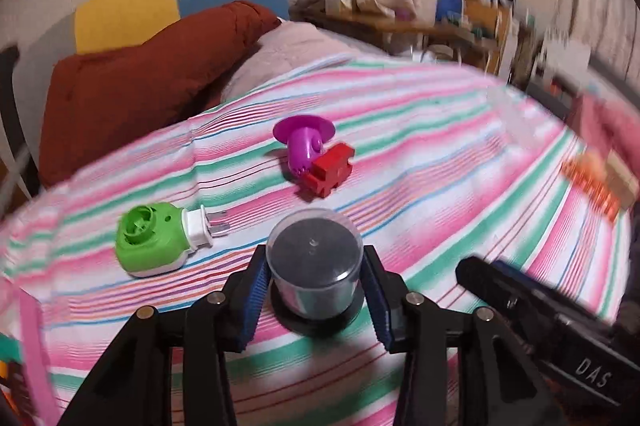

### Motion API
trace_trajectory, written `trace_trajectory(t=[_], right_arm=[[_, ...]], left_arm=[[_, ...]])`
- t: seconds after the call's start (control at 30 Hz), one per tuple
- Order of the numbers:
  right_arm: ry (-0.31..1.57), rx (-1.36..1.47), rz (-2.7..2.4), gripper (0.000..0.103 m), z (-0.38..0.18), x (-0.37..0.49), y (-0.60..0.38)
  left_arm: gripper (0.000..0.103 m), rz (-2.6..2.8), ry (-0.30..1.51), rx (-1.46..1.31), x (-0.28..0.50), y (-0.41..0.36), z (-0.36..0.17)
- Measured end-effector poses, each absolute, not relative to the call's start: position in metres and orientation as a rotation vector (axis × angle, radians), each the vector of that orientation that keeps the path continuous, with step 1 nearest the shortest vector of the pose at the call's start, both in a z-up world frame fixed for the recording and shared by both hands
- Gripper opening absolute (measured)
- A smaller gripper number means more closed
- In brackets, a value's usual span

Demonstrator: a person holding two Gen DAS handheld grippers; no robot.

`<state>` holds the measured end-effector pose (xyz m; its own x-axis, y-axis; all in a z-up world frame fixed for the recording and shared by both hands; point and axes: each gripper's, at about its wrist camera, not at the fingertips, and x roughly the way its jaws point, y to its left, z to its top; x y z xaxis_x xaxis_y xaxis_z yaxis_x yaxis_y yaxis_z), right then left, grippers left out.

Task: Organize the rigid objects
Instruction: 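Grasp the black-capped clear cup with the left tool, then lift the cup with the left tool while the right tool moves toward the magenta-and-red toy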

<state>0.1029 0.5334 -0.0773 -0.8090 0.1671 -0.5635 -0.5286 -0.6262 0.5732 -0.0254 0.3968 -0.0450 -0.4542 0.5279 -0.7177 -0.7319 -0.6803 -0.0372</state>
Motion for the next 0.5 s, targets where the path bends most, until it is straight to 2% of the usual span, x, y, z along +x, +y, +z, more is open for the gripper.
trace_trajectory(t=[0.1, 0.5], right_arm=[[1.073, -0.658, 2.437, 0.064, -0.077, 0.103, 0.533], [1.008, -0.75, 2.452, 0.07, -0.066, 0.079, 0.526]], left_arm=[[0.043, 2.171, 0.298, -0.923, -0.026, 0.387, -0.046], [0.043, 2.24, 0.417, -0.786, 0.004, 0.35, -0.042]])
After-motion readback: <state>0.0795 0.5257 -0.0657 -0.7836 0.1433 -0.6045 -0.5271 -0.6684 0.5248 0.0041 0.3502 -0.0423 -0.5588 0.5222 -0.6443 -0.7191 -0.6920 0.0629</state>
